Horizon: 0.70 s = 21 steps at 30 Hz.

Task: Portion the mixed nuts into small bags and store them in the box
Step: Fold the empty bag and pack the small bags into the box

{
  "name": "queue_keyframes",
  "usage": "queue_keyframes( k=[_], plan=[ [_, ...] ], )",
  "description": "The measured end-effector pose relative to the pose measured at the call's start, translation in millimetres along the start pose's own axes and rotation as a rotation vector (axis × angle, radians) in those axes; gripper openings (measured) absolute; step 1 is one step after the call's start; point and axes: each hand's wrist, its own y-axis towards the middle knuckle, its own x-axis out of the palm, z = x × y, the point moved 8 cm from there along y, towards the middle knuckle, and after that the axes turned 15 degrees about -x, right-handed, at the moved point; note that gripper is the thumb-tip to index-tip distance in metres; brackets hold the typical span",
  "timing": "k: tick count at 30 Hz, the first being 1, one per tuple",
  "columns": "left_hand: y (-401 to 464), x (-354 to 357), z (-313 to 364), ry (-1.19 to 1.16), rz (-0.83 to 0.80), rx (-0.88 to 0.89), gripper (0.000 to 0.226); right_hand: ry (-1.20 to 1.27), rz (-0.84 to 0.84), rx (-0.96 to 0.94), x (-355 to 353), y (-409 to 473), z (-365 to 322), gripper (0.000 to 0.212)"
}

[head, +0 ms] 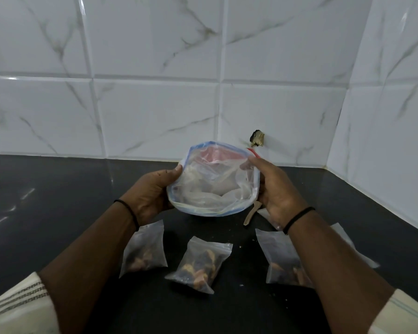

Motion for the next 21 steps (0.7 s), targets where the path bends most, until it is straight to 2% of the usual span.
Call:
queue_keyframes(
  k=[4, 9, 11, 16, 21],
  plan=[
    [0, 2, -1, 0.039, -0.038, 0.001, 0.052, 0.058, 0.007, 0.053, 2, -2, 0, 0.032],
    [-2, 5, 0, 0.138, -0.022, 0.026, 0.022, -0.05, 0.077, -0.016, -8, 1, -2, 0.014],
    [-3, 2, 3, 0.141, 0.019, 0.056, 0.02, -0.078, 0.088, -0.037, -11, 1, -4, 0.01],
    [-6, -14, 17, 0.282, 0.239, 0.201, 0.025, -0.274, 0.124, -0.119, -19, 2, -4, 0.013],
    [-19, -15, 32, 0.602, 0.534, 0.445, 0.021, -0.643, 0.124, -0.359, -15, -2, -20, 0.009]
  ],
)
